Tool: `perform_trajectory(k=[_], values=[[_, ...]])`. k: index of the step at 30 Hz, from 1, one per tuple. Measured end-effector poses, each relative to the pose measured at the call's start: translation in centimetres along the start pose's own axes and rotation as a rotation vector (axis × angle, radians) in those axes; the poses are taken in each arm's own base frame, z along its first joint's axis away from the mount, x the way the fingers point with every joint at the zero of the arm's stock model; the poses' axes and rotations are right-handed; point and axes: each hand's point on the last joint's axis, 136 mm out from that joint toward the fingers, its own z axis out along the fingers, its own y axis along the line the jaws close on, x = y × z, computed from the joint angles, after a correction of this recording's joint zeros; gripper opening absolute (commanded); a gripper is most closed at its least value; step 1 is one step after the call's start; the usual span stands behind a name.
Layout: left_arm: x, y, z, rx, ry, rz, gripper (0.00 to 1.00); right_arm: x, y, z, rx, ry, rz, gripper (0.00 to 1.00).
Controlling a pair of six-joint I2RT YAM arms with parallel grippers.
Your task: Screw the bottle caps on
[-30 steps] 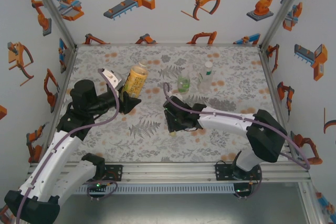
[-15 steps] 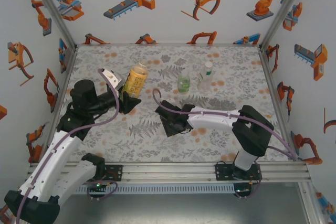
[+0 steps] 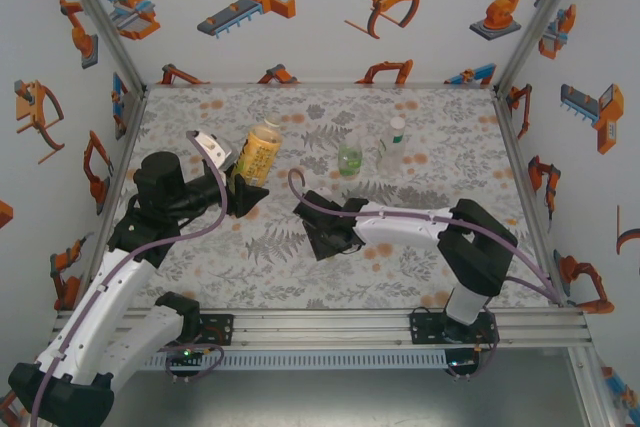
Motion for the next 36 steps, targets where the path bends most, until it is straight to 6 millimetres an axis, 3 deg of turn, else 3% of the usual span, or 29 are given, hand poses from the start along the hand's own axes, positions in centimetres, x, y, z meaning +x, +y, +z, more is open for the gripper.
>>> perform_trajectory(k=[14, 25, 36], values=[[0.2, 0.1, 0.2, 0.001, 0.006, -0.004, 0.0, 0.6, -0.2, 0.9, 0.017, 0.025, -0.005, 0.43], [0.3, 0.1, 0.3, 0.001, 0.011, -0.007, 0.0, -0.3, -0.6, -0.5, 0.04, -0.001, -0.03, 0.43], [0.3, 0.1, 0.3, 0.001, 0.01, -0.006, 0.0, -0.2, -1.0, -0.6, 0.06, 0.002, -0.033, 0.43]])
